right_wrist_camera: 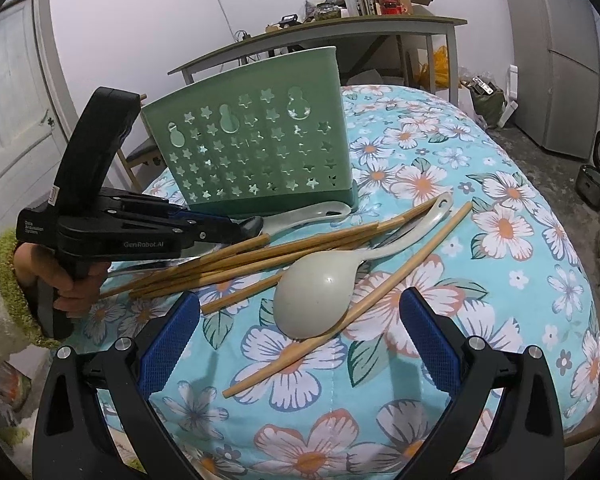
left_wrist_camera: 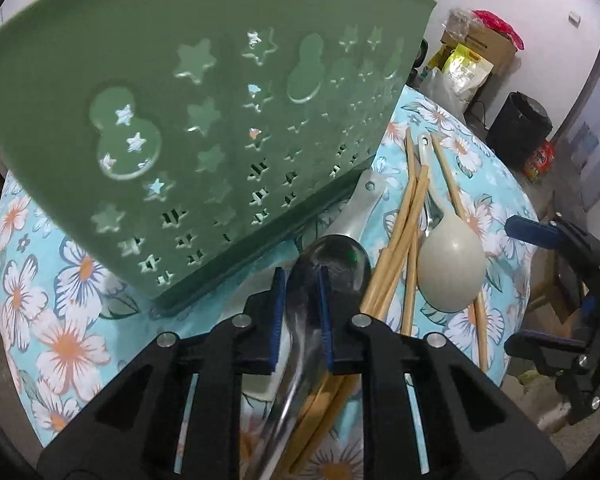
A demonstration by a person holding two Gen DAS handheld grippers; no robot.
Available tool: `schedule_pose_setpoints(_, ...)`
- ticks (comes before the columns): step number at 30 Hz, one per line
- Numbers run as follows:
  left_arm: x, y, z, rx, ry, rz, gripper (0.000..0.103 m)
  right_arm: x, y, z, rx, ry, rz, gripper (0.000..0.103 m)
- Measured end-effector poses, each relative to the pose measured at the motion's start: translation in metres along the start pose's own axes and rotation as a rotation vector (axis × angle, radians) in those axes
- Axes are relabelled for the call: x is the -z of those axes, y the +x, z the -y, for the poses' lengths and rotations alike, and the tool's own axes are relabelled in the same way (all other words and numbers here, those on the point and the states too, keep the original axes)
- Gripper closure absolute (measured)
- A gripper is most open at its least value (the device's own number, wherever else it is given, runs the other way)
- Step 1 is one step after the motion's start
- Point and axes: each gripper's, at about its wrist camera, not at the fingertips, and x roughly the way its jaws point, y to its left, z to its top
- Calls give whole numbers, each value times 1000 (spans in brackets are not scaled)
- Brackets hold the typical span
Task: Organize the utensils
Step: 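Lower the left tool over the metal spoon beside the caddy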
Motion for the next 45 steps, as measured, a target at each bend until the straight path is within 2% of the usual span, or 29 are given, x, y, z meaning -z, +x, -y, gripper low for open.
schedule_pose_setpoints(1,0,1,0,2,6,0,80,0,0,1,0,4,-2,6)
schedule_pose_setpoints(3,-2,2,4,1,29,1,66,0,1,2,-1,8,-6,6)
schedule_pose_setpoints(5,-4,5,10,-11,53,5,59,1,2,2,-5,7,-8,6)
schedule_pose_setpoints(11,-10,10,16,-26,65,-4,59,1,2,0,-6,3,-8,6)
schedule_pose_setpoints(19,-5,8,21,82,13,-30,61,1,0,2,-2,14,-5,6)
schedule_pose_setpoints(27,-7,14,31,14,83,-31,59,1,0,3,1,14,-6,6)
schedule_pose_setpoints(31,-12,11,37,31,112,-28,58,1,-1,4,3,17,-6,6)
schedule_pose_setpoints(34,-13,7,40,50,123,-20,52,1,0,4,2,19,-8,6)
schedule_pose_setpoints(37,-12,9,43,37,134,-27,52,1,0,4,-1,19,-8,6)
schedule_pose_setpoints(39,-11,17,43,6,131,-46,52,1,0,4,-1,16,-7,6)
schedule_pose_setpoints(45,-14,11,30,30,80,-23,52,0,-2,6,6,20,-4,6)
